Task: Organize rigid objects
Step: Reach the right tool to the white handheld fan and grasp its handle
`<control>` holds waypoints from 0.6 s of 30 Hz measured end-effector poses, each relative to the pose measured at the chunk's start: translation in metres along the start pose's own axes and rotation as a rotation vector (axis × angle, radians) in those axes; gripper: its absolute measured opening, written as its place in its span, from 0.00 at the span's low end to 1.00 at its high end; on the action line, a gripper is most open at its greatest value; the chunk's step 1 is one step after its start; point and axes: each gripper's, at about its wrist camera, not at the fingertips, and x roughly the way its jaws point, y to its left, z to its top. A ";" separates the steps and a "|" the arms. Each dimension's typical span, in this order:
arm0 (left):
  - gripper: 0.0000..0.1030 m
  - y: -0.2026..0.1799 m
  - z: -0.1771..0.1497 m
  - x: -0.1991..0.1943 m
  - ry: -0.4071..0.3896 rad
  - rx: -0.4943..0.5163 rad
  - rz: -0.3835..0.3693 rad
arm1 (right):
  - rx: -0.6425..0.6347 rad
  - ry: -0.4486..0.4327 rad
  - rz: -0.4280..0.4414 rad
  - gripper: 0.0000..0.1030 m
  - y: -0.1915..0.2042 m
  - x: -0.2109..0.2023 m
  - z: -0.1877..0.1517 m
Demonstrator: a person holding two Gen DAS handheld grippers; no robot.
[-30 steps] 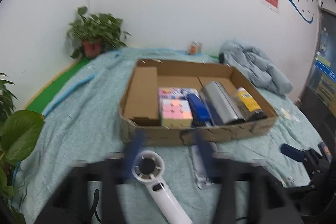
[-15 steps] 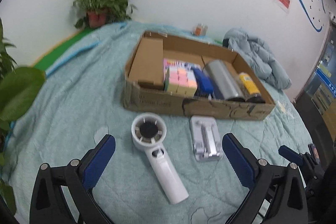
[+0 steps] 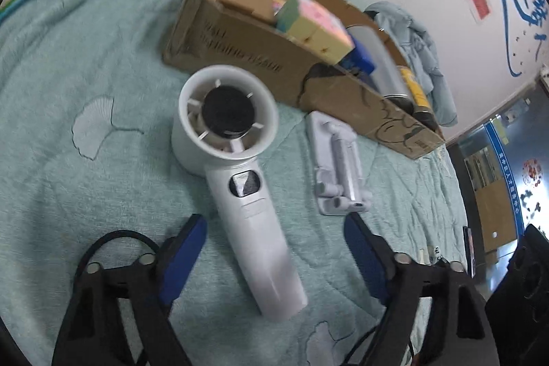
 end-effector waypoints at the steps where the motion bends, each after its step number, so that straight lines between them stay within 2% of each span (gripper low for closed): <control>1: 0.67 0.005 0.000 0.005 0.009 -0.012 0.000 | -0.010 0.004 0.003 0.91 0.001 0.002 0.002; 5: 0.61 0.013 0.002 0.006 -0.001 -0.017 -0.022 | -0.051 0.023 0.016 0.82 0.012 0.019 0.007; 7: 0.54 0.016 0.003 0.007 -0.001 -0.017 -0.024 | -0.062 0.042 0.009 0.68 0.016 0.034 0.010; 8: 0.52 0.018 0.003 0.008 0.002 -0.016 -0.025 | -0.060 0.049 0.008 0.65 0.016 0.039 0.011; 10: 0.37 0.016 0.003 0.008 0.002 0.000 -0.027 | -0.045 0.074 0.009 0.53 0.017 0.053 0.013; 11: 0.34 0.016 0.003 0.009 0.018 0.002 -0.036 | -0.037 0.083 0.011 0.49 0.017 0.057 0.013; 13: 0.33 0.016 0.003 0.009 0.018 -0.010 -0.046 | -0.028 0.089 0.000 0.38 0.018 0.063 0.012; 16: 0.32 0.011 -0.001 0.007 0.005 0.022 -0.023 | -0.025 0.074 -0.013 0.33 0.022 0.063 0.011; 18: 0.31 0.008 -0.003 0.006 0.003 0.023 -0.035 | 0.008 0.062 0.005 0.33 0.020 0.061 0.007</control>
